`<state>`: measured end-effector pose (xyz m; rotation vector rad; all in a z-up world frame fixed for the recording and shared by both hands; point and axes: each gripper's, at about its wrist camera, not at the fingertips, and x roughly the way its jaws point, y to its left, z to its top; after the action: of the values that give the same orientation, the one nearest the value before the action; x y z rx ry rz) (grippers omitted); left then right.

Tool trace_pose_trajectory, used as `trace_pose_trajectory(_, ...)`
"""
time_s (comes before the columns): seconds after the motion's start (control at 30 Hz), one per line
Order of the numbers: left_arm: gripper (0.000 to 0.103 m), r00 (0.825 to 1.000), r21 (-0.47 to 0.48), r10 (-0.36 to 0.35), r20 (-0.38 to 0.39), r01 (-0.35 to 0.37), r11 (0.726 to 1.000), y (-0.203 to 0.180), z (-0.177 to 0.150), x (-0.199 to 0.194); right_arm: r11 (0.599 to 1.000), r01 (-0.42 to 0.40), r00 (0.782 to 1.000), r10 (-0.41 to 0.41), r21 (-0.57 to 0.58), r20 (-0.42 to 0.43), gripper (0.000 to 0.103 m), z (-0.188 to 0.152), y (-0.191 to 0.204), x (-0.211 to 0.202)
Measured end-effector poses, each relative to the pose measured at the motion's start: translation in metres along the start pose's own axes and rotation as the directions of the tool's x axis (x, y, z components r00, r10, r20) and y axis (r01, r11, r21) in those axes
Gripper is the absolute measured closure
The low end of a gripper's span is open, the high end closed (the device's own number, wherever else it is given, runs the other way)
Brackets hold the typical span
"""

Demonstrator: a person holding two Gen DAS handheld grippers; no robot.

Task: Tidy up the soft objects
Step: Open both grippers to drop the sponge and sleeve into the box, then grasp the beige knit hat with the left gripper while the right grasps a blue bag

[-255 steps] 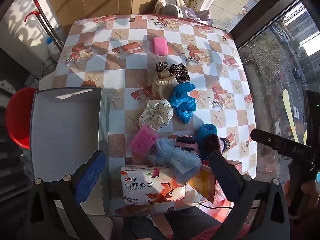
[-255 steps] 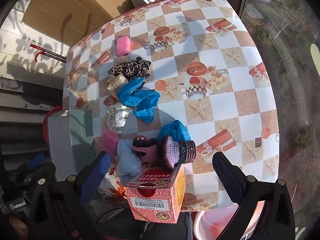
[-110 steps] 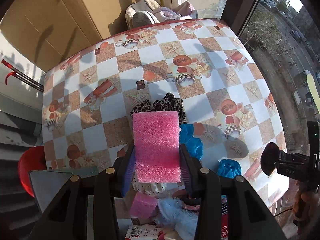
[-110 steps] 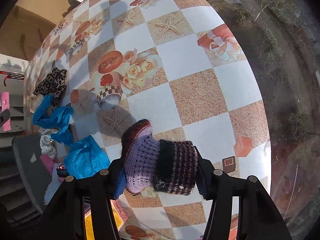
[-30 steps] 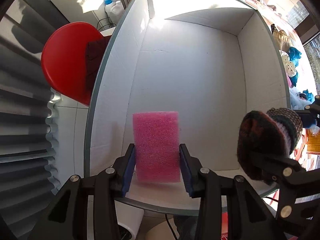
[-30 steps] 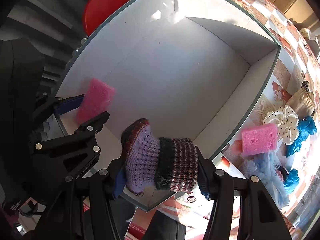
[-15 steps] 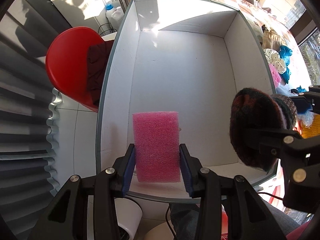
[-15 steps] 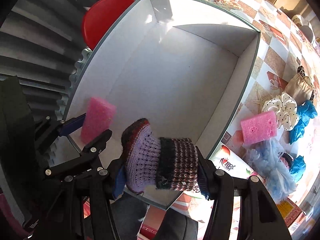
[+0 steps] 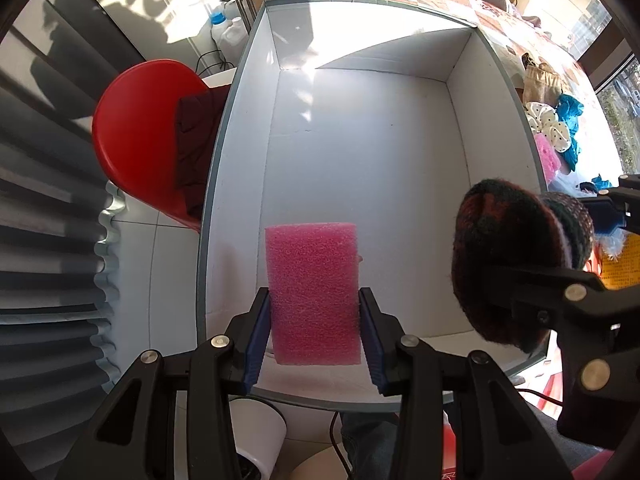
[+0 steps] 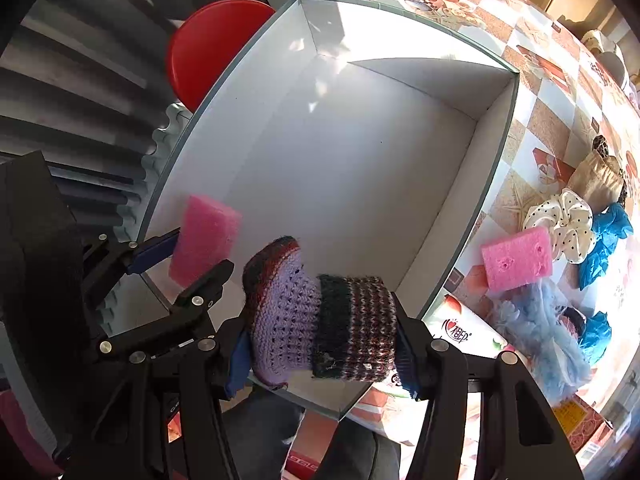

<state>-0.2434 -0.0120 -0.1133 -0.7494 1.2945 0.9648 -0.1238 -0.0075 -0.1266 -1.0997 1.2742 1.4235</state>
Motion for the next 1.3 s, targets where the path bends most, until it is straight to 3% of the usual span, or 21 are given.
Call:
trace_pose_trajectory(0.57, 0.056, 1.0, 0.002, 0.007, 0.014, -0.007, 1.0, 0.002, 0.006, -0.004, 1.0, 0.01, 1.0, -0.011, 0.015, 0.011, 0.043, -0.005, -0.004, -0.007)
trace_pose_trajectory(0.6, 0.053, 1.0, 0.0, 0.004, 0.014, -0.004, 1.0, 0.003, 0.006, -0.005, 1.0, 0.009, 1.0, -0.009, 0.015, 0.011, 0.043, -0.005, -0.004, -0.007)
trace_pose_trajectory(0.7, 0.025, 1.0, -0.008, -0.001, 0.02, 0.001, 1.0, 0.004, 0.006, -0.006, 1.0, -0.01, 1.0, 0.01, 0.017, 0.001, 0.042, -0.005, -0.005, -0.007)
trace_pose_trajectory(0.77, 0.018, 0.999, -0.021, -0.015, 0.045, 0.016, 1.0, 0.006, 0.006, -0.009, 0.999, -0.021, 1.0, 0.021, 0.03, -0.007, 0.01, -0.005, -0.007, -0.007)
trace_pose_trajectory(0.87, 0.017, 0.995, -0.061, -0.088, 0.044, 0.09, 0.994, 0.012, 0.009, -0.004, 0.998, -0.013, 1.0, 0.013, 0.065, 0.004, 0.001, -0.004, -0.015, -0.012)
trace_pose_trajectory(1.03, 0.014, 0.974, -0.09, -0.196, 0.117, 0.207, 0.974, 0.018, 0.02, -0.014, 0.987, -0.038, 0.999, 0.032, 0.158, 0.039, 0.001, -0.004, -0.041, -0.038)
trace_pose_trajectory(1.1, 0.013, 0.961, -0.063, -0.225, 0.159, 0.237, 0.969, 0.013, 0.029, -0.025, 0.978, -0.046, 0.997, 0.033, 0.201, 0.068, 0.001, -0.008, -0.057, -0.056)
trace_pose_trajectory(1.2, 0.0, 0.941, -0.013, -0.275, 0.199, 0.283, 0.959, -0.004, 0.048, -0.041, 0.954, -0.056, 0.994, 0.027, 0.294, 0.105, 0.001, -0.021, -0.089, -0.085)
trace_pose_trajectory(1.3, 0.0, 0.915, 0.044, -0.338, 0.22, 0.337, 0.94, -0.031, 0.07, -0.054, 0.918, -0.08, 0.99, 0.026, 0.389, 0.141, 0.001, -0.04, -0.127, -0.117)
